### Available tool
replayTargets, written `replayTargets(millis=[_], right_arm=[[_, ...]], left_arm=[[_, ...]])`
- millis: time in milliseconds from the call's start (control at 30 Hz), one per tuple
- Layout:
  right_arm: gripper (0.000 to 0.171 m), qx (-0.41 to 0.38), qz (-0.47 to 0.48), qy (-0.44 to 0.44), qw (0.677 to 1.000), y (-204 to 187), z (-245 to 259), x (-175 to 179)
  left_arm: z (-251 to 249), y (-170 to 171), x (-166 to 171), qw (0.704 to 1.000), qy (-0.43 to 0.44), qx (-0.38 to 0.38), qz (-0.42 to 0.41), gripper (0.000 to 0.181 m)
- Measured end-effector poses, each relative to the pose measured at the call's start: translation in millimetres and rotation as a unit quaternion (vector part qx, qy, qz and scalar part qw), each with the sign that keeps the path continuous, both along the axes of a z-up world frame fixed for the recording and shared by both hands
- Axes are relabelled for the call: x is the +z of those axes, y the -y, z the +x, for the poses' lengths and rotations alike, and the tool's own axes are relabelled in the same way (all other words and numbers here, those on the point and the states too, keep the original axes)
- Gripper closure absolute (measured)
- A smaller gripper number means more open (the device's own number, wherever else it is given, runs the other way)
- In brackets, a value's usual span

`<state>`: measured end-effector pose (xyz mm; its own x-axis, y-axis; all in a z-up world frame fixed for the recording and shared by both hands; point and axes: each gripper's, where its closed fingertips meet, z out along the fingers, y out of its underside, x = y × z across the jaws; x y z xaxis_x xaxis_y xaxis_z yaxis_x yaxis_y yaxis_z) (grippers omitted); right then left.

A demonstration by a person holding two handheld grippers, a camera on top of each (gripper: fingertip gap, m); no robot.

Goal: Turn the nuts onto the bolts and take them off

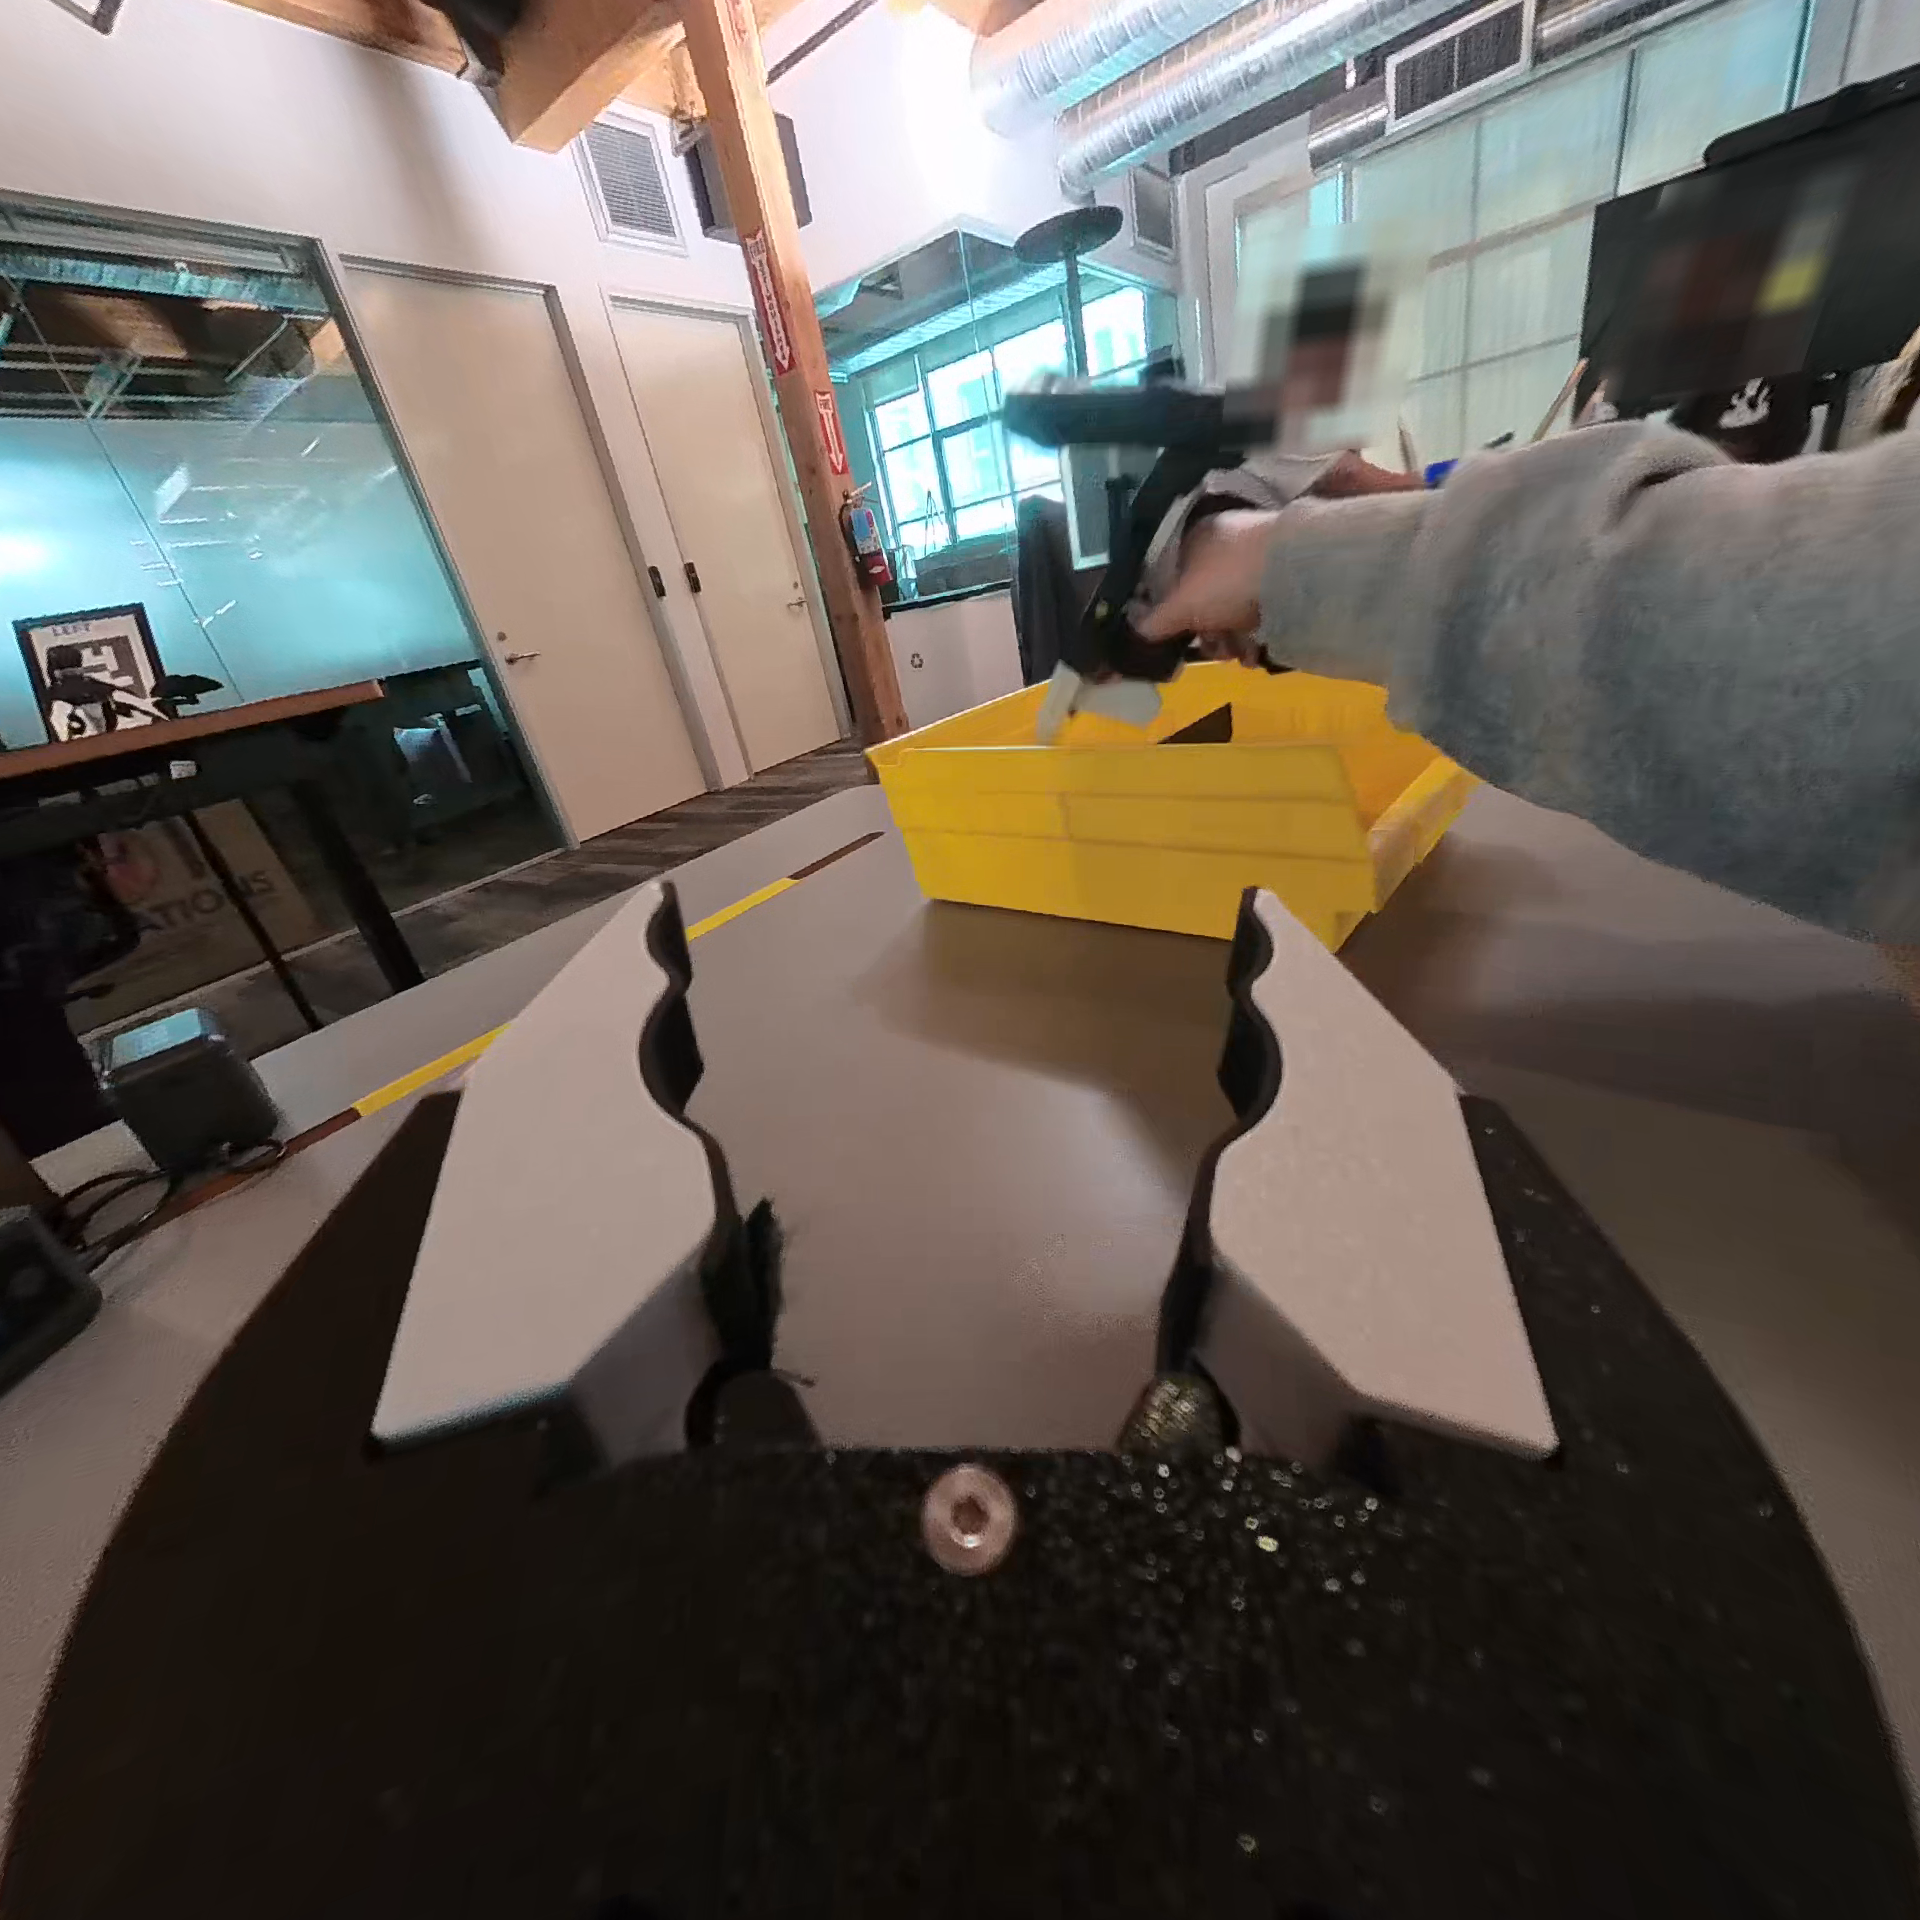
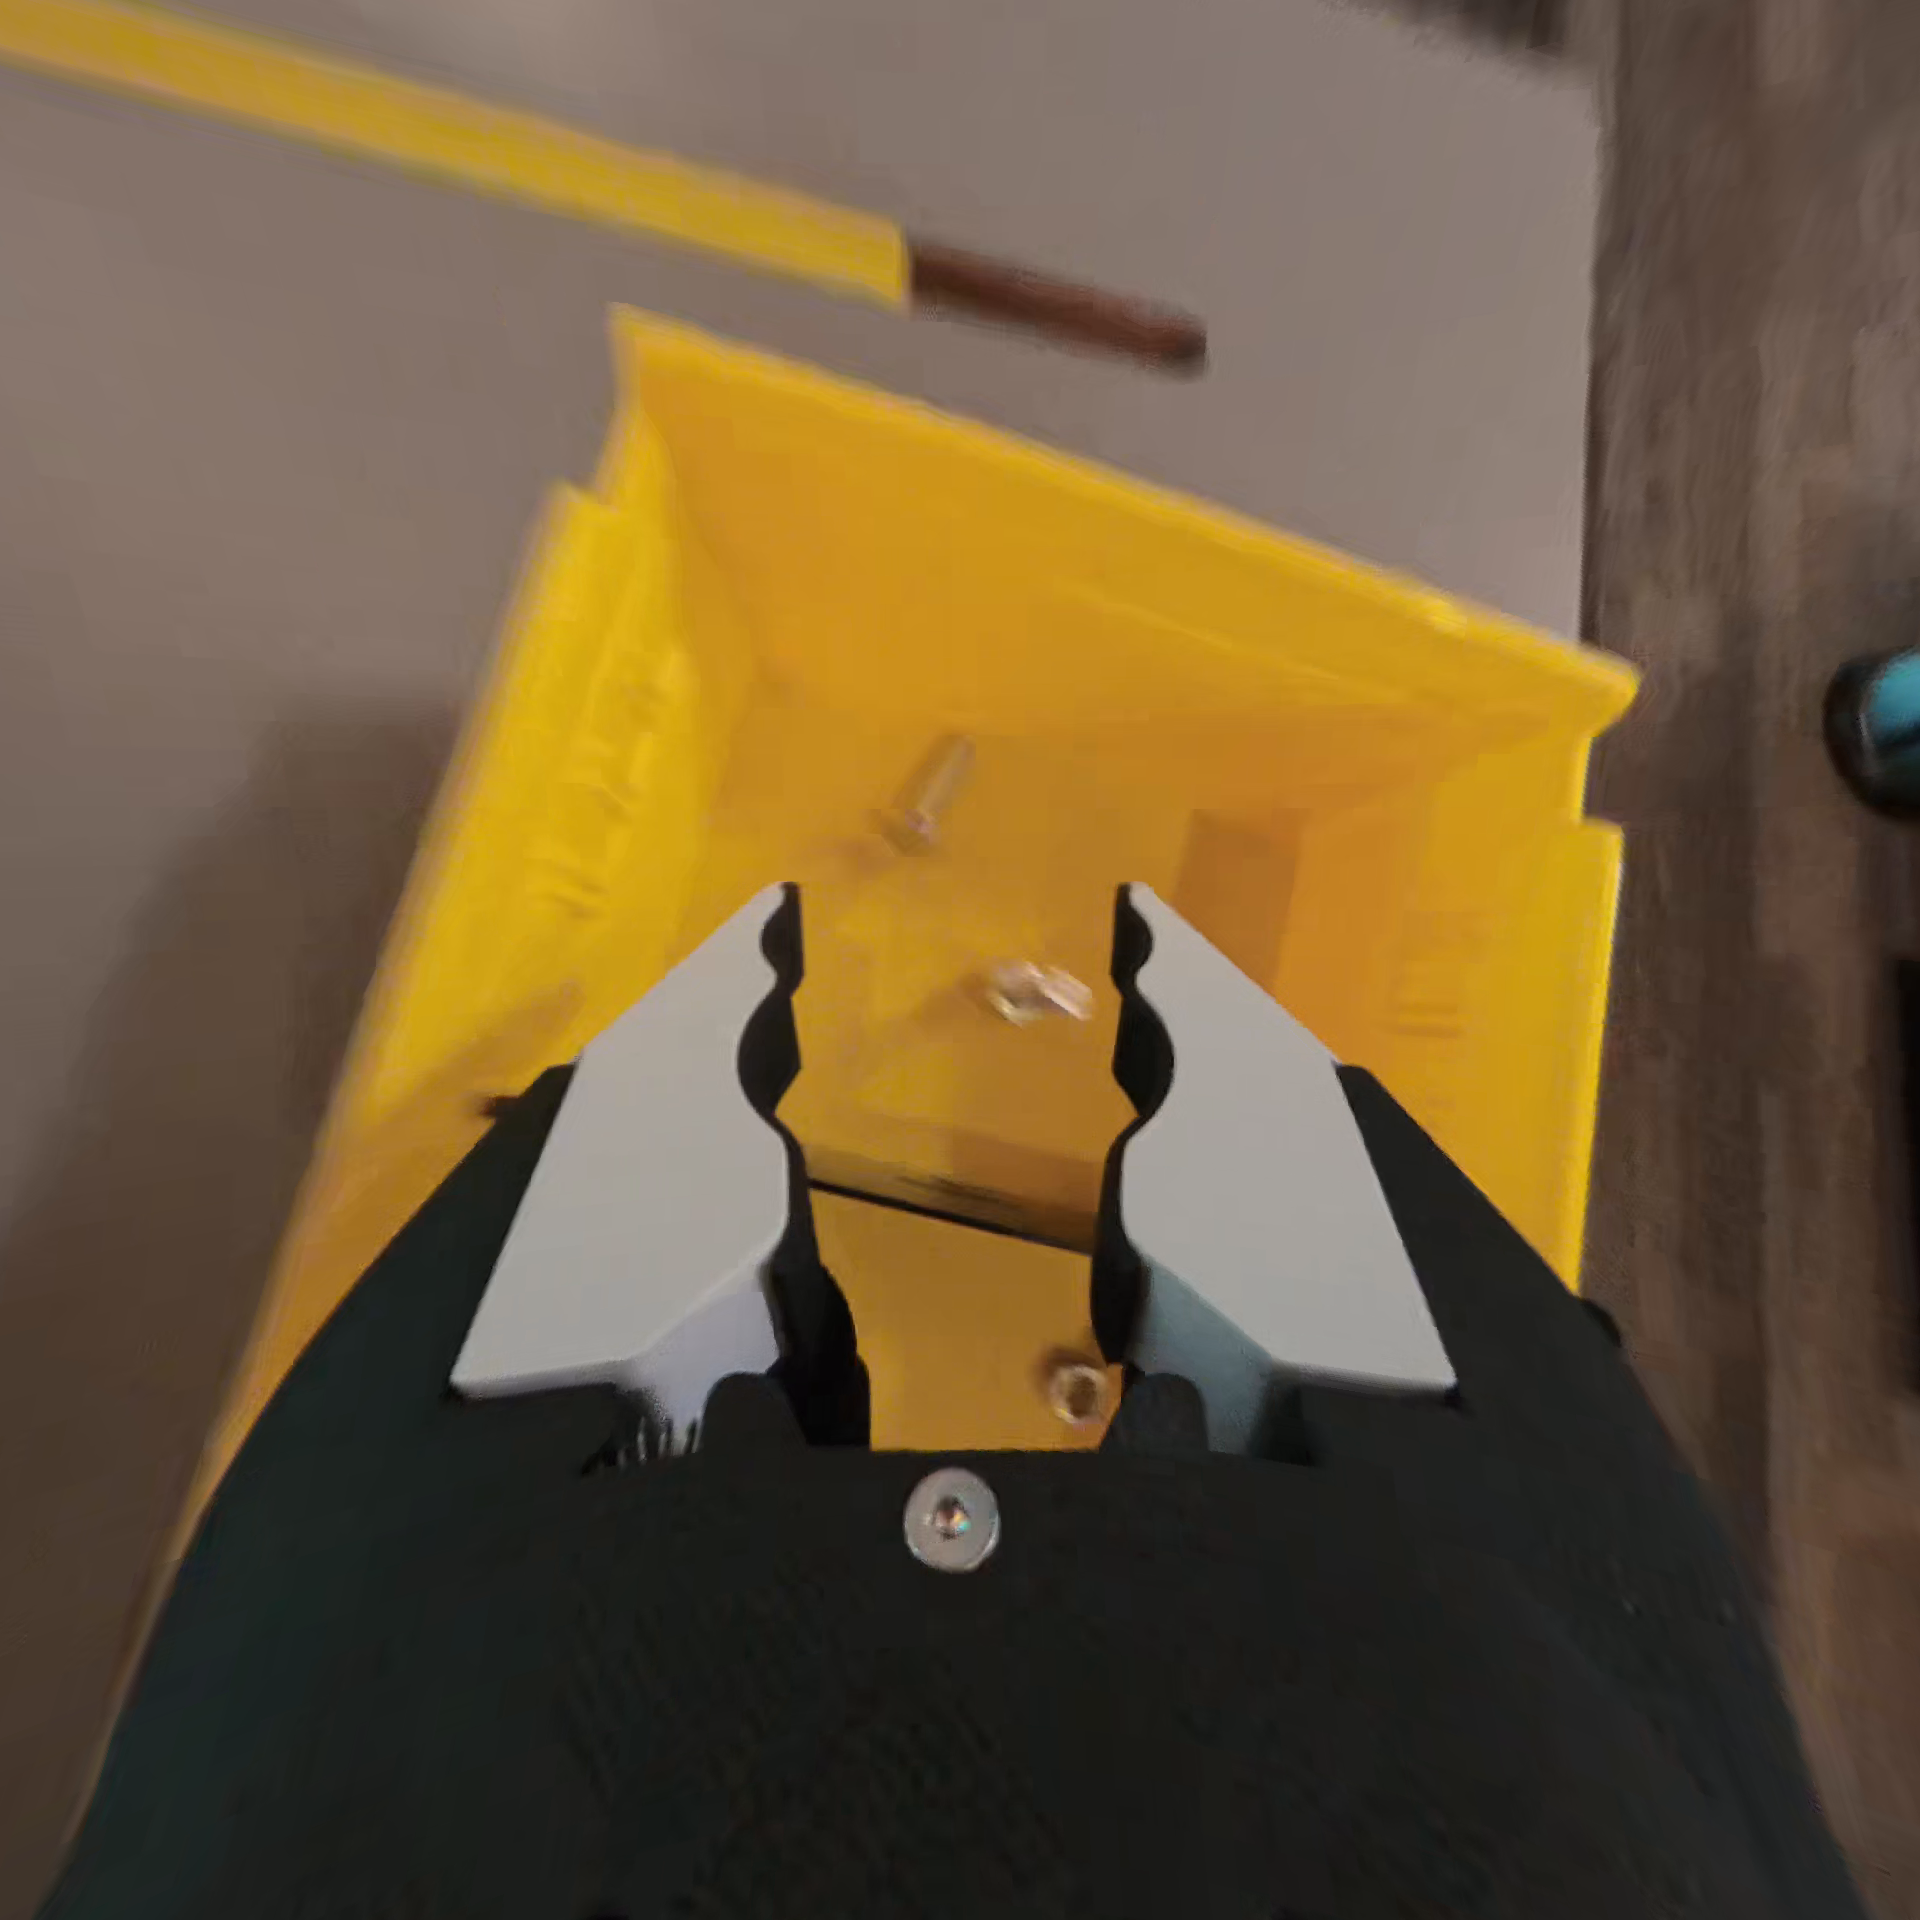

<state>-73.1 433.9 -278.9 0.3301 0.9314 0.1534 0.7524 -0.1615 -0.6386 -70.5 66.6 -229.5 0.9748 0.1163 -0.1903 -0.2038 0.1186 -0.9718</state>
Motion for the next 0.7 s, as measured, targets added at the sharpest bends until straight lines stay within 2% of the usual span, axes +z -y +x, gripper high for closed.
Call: replayTargets(millis=[100, 167, 233, 300, 400, 433, 533, 567, 700], right_arm=[[0.109, 0.084, 0.045, -0.178, 0.980, 73.9, -27.2, 72.8], [0.114, 0.175, 0.083, -0.288, 0.938, 145.6, -41.9, 107.7], [0.115, 0.243, 0.101, -0.378, 0.888, 209.5, -53.0, 117.0], [0.113, 0.270, 0.108, -0.445, 0.847, 251.1, -63.9, 103.8], [0.096, 0.212, 0.132, -0.517, 0.819, 269.4, -72.7, 68.5], [0.096, 0.214, 0.143, -0.523, 0.813, 278.7, -72.8, 57.2], [0.098, 0.273, 0.209, -0.509, 0.789, 306.4, -69.3, 52.5], [0.104, 0.293, 0.215, -0.514, 0.777, 312.9, -67.9, 50.3], [0.105, 0.293, 0.194, -0.522, 0.778, 312.5, -67.0, 51.9]], left_arm=[[-7.0, 2.6, -0.2, 1.000, 0.019, 0.005, 0.010, 0.081], [-14.4, 4.7, -0.4, 0.999, 0.032, 0.014, 0.017, 0.082], [-22.8, 6.9, -2.8, 0.999, 0.042, 0.026, 0.017, 0.083], [-31.6, 9.8, -6.2, 0.998, 0.048, 0.041, 0.013, 0.083], [-34.3, 14.1, -9.0, 0.998, 0.052, 0.044, 0.006, 0.086], [-32.4, 15.2, -9.9, 0.998, 0.047, 0.041, 0.001, 0.088], [-28.9, 20.6, -7.5, 0.999, 0.032, 0.042, -0.012, 0.098], [-28.3, 26.2, 1.5, 0.999, 0.031, 0.045, -0.007, 0.103], [-31.6, 71.3, 66.2, 0.998, 0.001, 0.069, -0.005, 0.127]])
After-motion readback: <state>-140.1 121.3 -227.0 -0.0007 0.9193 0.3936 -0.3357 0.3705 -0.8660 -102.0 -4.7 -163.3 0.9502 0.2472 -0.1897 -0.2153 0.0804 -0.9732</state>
